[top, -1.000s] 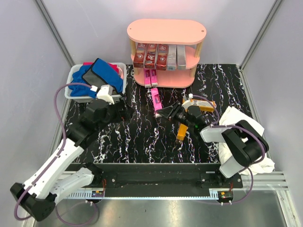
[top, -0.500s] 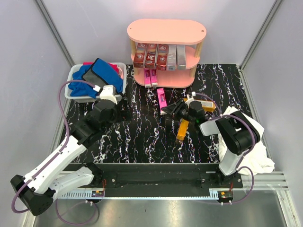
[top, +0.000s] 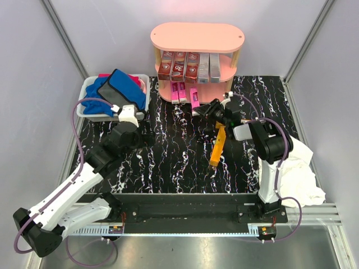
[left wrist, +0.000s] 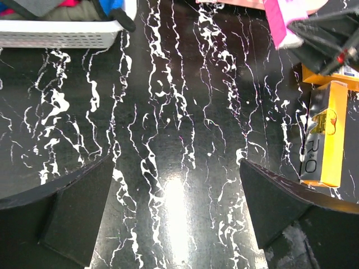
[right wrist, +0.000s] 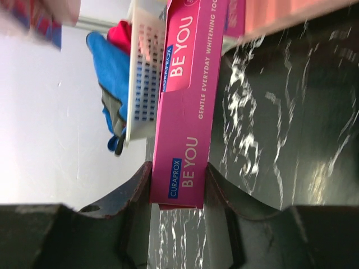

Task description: Place and organize the toothpastes onto the shelf

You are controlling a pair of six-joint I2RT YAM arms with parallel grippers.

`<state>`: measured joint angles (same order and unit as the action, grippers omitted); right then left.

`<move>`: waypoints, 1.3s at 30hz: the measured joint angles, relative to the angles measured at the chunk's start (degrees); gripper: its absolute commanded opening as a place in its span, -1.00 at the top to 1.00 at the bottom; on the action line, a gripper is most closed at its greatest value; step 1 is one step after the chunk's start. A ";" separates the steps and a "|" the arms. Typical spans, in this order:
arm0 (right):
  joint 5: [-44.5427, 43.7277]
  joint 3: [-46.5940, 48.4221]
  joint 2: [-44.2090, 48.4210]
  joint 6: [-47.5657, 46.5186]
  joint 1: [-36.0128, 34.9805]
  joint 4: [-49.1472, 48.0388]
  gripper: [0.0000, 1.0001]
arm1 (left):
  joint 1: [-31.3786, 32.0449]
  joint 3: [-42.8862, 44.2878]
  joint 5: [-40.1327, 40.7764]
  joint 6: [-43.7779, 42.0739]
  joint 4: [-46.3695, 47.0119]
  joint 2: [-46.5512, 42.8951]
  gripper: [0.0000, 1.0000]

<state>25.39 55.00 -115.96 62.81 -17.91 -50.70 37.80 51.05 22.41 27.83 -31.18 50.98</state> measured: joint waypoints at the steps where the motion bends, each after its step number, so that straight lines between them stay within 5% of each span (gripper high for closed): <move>1: 0.28 1.97 -1.49 0.09 0.44 0.37 0.58 | 0.00 -0.09 0.24 -0.13 -0.02 -0.33 -0.98; 14: 2.73 25.55 -19.89 2.64 1.75 7.74 0.58 | 0.00 -0.09 1.46 -1.36 -1.64 -1.81 -0.98; 31: 3.76 38.01 -27.71 6.12 1.75 12.17 0.55 | 0.02 -1.79 2.10 -0.81 -6.82 -9.29 -0.98; 39: 4.39 42.18 -29.90 6.78 1.75 14.25 0.26 | 0.02 -2.03 2.05 -0.57 -6.91 -8.37 -0.98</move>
<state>29.78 97.19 -145.86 69.58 -16.16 -36.45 37.82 49.01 24.47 27.27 -38.09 42.61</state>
